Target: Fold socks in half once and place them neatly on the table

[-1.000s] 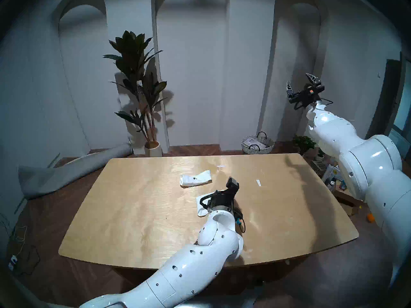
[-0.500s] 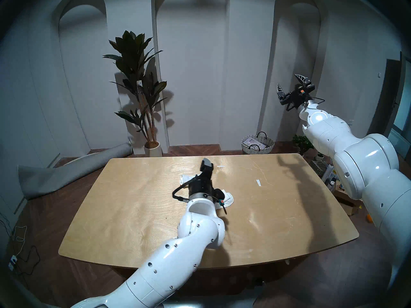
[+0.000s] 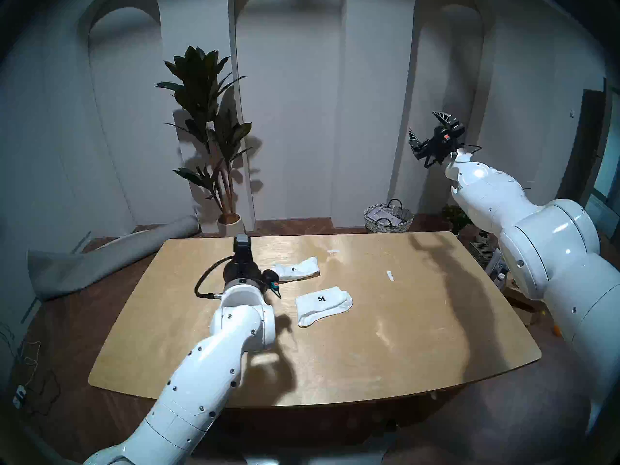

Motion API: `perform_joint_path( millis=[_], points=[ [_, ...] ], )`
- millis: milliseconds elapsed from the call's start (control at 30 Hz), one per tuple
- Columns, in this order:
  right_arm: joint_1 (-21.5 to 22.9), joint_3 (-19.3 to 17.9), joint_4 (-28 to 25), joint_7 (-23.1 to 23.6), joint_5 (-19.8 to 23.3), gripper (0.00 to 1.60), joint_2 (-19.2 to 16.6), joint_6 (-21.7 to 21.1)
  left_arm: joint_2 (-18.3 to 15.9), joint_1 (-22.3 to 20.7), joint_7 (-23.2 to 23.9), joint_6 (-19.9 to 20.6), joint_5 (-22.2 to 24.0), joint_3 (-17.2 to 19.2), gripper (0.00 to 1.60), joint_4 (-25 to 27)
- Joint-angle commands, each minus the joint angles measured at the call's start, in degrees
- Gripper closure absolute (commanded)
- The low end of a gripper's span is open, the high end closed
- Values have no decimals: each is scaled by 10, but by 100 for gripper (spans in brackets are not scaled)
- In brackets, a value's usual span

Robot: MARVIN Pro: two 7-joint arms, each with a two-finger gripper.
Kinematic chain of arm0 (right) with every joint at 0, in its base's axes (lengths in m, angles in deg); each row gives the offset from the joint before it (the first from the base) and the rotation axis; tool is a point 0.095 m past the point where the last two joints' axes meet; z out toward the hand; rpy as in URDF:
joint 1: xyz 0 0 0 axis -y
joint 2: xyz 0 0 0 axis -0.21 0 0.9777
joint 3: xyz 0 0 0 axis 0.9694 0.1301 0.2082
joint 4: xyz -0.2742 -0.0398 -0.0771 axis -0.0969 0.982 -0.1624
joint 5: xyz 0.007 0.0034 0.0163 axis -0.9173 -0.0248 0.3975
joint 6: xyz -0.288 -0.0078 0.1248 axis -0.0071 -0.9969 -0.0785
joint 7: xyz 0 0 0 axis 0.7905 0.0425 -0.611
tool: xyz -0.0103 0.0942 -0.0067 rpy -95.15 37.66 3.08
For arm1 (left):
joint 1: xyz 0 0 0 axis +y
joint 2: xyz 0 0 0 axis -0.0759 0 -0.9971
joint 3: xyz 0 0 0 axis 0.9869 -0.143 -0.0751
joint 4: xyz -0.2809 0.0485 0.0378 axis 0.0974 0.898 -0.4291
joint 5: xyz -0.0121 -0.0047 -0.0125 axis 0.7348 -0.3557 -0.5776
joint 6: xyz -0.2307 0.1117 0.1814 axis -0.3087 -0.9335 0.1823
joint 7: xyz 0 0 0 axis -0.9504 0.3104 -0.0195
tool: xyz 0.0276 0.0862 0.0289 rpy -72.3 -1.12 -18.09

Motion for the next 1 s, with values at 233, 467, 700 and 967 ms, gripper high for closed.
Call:
perform_joint_path(
  millis=[233, 467, 700, 967],
  points=[
    [7, 9, -9, 7, -13, 0, 11, 7, -5, 15, -64, -42, 129, 82, 0, 29],
    [-9, 19, -4, 17, -24, 0, 19, 5, 18, -1, -52, -16, 199, 155, 0, 46],
    [-15, 27, -2, 25, -33, 0, 21, 4, 26, -7, -41, 6, 264, 229, 0, 49],
    [-21, 30, 3, 30, -39, 0, 24, 0, 45, -11, -23, 30, 342, 305, 0, 43]
  ],
)
